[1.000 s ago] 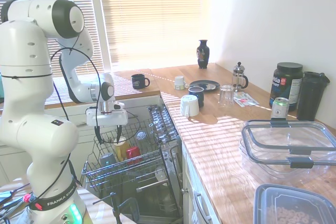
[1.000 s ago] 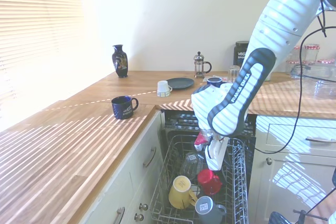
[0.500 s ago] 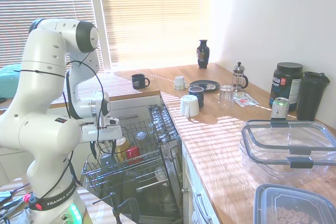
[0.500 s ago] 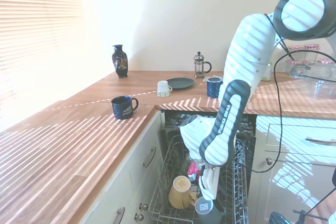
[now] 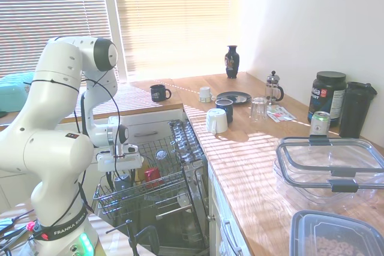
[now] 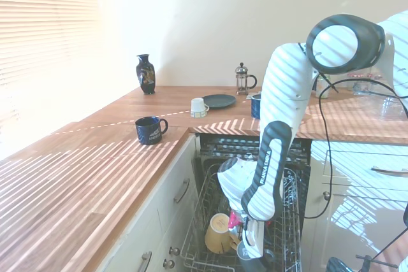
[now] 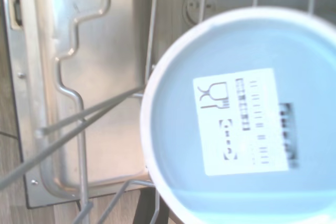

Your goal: Take a mug cup out of the rack

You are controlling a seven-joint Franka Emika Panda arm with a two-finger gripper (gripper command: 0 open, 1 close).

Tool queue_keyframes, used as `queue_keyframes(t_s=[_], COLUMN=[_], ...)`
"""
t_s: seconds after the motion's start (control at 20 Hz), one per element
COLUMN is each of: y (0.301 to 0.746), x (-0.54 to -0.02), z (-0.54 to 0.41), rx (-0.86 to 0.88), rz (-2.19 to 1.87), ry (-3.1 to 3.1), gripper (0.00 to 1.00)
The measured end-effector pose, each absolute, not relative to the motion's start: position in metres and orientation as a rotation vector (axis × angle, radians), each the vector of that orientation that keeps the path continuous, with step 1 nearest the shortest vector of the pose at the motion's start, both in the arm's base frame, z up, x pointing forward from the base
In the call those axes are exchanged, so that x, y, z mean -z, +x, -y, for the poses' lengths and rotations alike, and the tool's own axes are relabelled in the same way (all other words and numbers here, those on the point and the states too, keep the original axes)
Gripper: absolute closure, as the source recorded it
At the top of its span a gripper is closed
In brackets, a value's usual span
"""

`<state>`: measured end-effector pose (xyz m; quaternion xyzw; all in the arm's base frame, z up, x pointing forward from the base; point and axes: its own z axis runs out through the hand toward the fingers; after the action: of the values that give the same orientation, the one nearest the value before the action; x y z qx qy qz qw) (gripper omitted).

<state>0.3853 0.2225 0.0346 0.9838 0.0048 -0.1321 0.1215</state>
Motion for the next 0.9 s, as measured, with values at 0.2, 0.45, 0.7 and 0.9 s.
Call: queue_keyframes(t_s=[0.2, 0.45, 0.7, 0.9], y=[0.387, 0.389, 0.385, 0.384], x=[-0.021, -0.016, -0.015, -0.014], z=[-0.220, -0.220, -0.224, -0.226], rx=[0.367, 0.332, 0.334, 0.332], rz=[-0.036, -0.059, -0.075, -0.078], ry=[2.874, 2.896, 2.892, 2.886], gripper=[1.00, 1.00, 1.00, 1.00])
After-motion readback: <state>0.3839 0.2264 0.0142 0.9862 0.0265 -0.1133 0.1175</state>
